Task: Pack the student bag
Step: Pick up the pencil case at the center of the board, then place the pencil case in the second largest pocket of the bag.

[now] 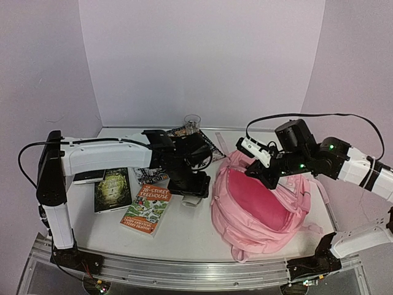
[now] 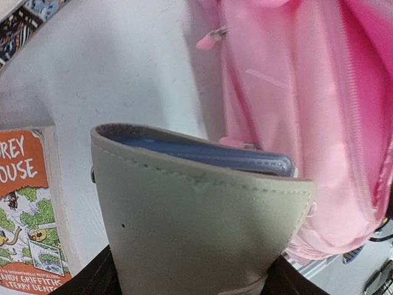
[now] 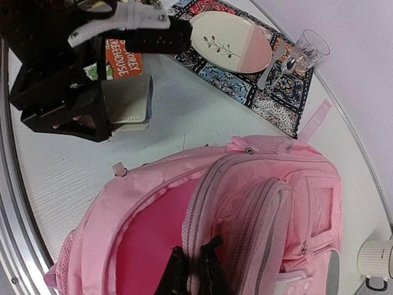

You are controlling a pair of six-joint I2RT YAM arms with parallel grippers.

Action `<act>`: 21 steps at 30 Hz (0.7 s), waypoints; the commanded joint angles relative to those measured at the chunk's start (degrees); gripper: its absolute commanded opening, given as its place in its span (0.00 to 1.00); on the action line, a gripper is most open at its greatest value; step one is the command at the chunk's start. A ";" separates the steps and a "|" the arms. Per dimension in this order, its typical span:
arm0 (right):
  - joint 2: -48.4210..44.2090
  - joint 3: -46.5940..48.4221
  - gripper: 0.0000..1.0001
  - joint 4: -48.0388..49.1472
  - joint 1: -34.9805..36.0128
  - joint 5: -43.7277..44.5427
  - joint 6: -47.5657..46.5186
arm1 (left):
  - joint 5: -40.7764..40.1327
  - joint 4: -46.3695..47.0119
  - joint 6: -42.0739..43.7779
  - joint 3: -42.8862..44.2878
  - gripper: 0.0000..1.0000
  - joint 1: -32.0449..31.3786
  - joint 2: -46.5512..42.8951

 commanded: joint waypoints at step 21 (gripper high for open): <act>2.52 5.60 0.00 16.93 0.10 -8.37 14.16 | -3.12 3.54 10.67 16.16 0.74 -5.44 8.79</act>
